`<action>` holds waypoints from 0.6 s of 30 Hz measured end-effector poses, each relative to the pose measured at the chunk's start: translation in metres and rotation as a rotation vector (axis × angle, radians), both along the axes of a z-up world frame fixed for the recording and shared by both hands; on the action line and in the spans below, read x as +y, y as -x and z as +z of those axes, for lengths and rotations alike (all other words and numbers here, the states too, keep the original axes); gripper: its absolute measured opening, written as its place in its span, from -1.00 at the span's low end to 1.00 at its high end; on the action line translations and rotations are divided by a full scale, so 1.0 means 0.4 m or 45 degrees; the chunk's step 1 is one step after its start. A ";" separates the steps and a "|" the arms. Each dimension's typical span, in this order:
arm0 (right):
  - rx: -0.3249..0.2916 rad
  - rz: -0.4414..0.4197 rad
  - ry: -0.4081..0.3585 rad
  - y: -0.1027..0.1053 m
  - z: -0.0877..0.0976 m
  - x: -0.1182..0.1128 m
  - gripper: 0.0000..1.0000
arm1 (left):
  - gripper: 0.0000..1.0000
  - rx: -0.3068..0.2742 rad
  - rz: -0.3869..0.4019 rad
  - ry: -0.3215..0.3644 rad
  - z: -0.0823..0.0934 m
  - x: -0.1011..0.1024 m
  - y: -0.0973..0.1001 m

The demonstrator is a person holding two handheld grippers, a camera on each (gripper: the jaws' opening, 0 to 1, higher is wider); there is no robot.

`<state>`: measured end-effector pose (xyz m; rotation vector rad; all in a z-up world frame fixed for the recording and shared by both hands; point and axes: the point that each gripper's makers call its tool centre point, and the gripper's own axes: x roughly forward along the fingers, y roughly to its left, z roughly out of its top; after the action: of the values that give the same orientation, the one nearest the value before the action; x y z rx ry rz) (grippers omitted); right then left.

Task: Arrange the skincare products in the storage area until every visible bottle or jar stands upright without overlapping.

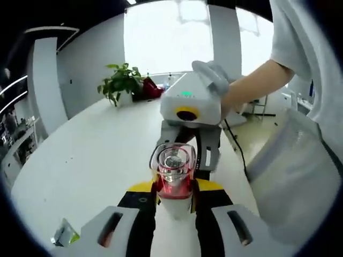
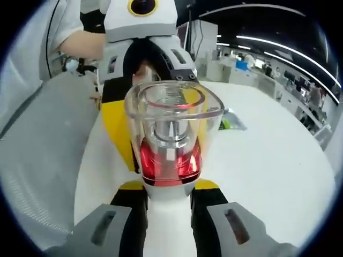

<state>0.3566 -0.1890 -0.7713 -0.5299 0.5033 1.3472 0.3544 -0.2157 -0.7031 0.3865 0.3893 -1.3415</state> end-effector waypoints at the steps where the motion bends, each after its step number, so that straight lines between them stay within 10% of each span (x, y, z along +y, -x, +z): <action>1: -0.001 -0.003 -0.006 -0.008 0.000 -0.001 -0.41 | -0.52 -0.010 0.002 -0.002 0.001 -0.003 -0.008; 18: -0.021 0.045 0.022 -0.109 0.000 -0.033 -0.41 | -0.51 -0.056 0.021 0.016 -0.007 -0.033 -0.110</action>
<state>0.4000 -0.2023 -0.7711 -0.5661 0.4944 1.3721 0.3985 -0.2288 -0.7059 0.4005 0.3467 -1.3168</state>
